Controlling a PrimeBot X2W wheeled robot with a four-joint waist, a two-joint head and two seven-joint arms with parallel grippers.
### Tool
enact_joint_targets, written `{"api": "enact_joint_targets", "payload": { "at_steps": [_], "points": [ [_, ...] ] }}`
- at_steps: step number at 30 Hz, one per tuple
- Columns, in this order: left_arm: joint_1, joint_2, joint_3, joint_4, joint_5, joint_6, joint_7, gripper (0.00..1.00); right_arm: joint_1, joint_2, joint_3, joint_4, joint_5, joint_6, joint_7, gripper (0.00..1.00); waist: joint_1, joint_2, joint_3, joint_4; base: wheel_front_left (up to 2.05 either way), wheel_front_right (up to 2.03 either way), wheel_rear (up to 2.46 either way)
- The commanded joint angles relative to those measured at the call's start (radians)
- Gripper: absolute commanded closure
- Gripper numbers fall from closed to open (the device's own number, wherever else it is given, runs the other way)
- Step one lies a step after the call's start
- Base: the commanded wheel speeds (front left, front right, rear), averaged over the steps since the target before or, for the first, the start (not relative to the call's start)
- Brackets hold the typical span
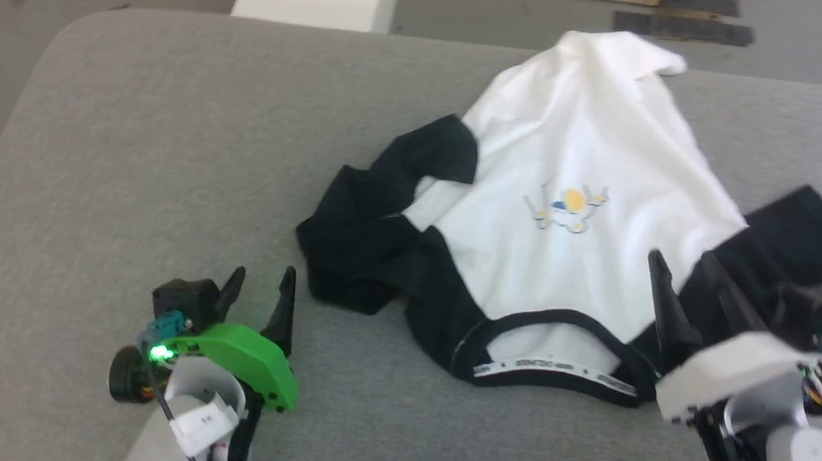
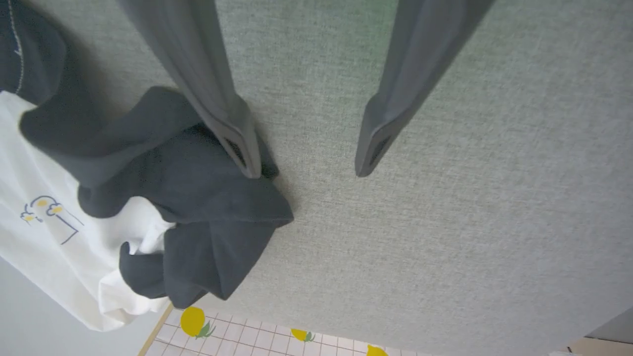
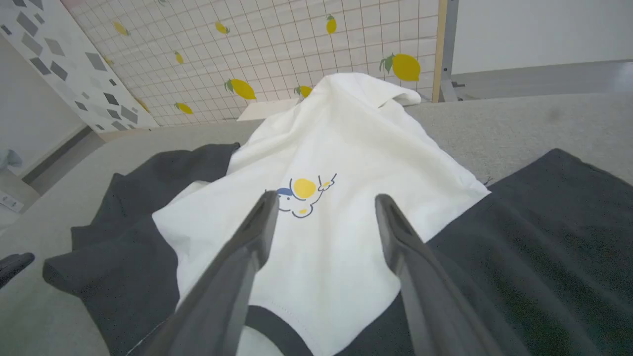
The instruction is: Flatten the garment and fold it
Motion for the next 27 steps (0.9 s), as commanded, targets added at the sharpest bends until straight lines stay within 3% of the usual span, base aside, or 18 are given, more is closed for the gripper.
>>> {"api": "enact_joint_targets", "payload": {
  "at_steps": [1,11,19,26,27],
  "points": [
    [-0.026,0.016,0.006,0.004,-0.007,0.003,0.009,0.0,0.027,0.006,-0.002,-0.03,0.004,-0.002,0.011,0.0,0.0,-0.0001,-0.039,-0.071,0.0,0.0,0.0],
    [-0.256,0.094,-0.04,0.098,0.03,-0.041,0.147,0.0,0.096,0.014,0.042,-0.169,0.015,-0.002,0.027,0.0,0.0,-0.0001,0.016,-0.15,0.0,0.0,0.0],
    [-0.461,0.143,-0.151,0.228,0.071,-0.088,0.389,0.0,0.075,0.014,0.068,-0.209,0.013,-0.002,0.006,0.0,0.0,-0.0001,0.1,-0.205,0.0,0.0,0.0],
    [-0.555,0.188,-0.219,0.351,0.123,-0.082,0.649,0.0,0.061,0.014,0.085,-0.212,0.024,-0.002,-0.004,0.0,0.0,-0.0001,0.14,-0.239,0.0,0.0,0.0],
    [-0.56,0.194,-0.221,0.358,0.128,-0.075,0.667,0.09,0.06,0.014,0.085,-0.21,0.026,-0.002,-0.005,0.0,0.0,-0.0001,0.141,-0.241,0.0,0.0,0.0]
  ]
}}
